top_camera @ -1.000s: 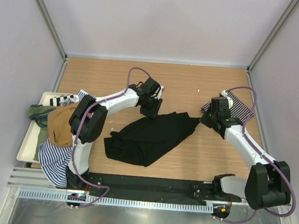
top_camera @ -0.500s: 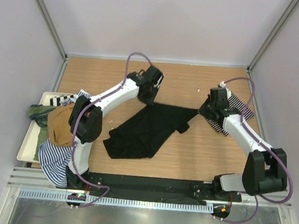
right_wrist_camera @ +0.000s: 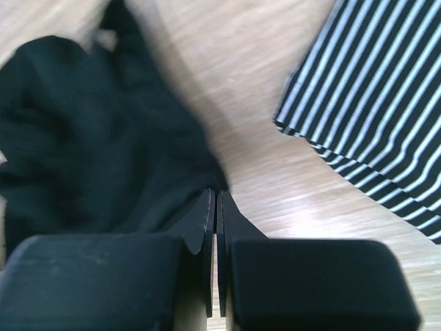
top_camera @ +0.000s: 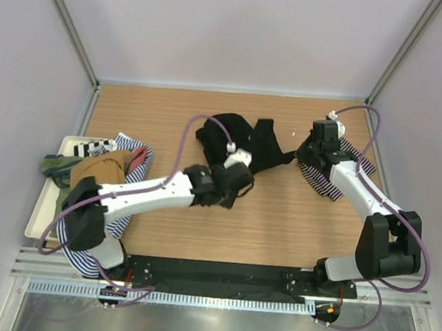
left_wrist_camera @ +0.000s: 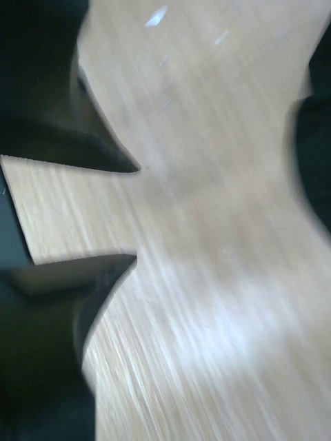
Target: Fold and stack the tank tops
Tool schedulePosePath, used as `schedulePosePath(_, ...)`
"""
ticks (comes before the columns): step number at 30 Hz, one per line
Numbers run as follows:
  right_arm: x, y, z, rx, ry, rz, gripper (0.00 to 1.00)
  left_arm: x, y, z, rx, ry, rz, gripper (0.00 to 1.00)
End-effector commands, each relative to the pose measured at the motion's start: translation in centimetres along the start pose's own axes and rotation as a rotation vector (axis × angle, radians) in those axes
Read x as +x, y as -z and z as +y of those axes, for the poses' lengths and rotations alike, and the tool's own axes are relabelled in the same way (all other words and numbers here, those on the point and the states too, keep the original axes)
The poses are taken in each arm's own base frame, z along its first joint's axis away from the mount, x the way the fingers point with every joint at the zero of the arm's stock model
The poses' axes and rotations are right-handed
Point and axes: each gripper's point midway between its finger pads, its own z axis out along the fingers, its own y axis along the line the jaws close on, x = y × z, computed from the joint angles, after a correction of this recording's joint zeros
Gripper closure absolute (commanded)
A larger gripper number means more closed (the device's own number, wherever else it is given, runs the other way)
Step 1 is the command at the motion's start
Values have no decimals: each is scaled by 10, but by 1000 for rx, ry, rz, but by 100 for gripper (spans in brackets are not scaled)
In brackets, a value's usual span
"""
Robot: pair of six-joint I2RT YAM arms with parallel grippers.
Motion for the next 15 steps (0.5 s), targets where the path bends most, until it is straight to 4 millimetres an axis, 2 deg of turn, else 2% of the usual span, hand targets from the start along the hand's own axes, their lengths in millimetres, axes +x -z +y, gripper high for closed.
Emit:
schedulePosePath(1,-4,-6,-12,46,-14,-31,99,34,-31,-26,-1,117,-4,43)
schedulePosePath(2,-5,-6,-11,43,-15,-32,99,42,-34,-27,-26,100,9,36)
schedulePosePath(4,-5,-4,-11,40,-20,-34,99,46,-32,-21,-73,87,24,25)
schedulePosePath(8,-4,1,-14,43,-10,-45,99,31,-25,-4,-100,95,1,20)
schedulePosePath(11,-2,7,-24,71,0,-61,99,10,-26,33,-88,188,3,19)
schedulePosePath(14,2,12,-32,87,-3,-73,99,-1,-36,55,-49,273,17,17)
schedulePosePath(15,4,12,-36,102,-2,-79,99,-5,-42,70,-52,309,26,16)
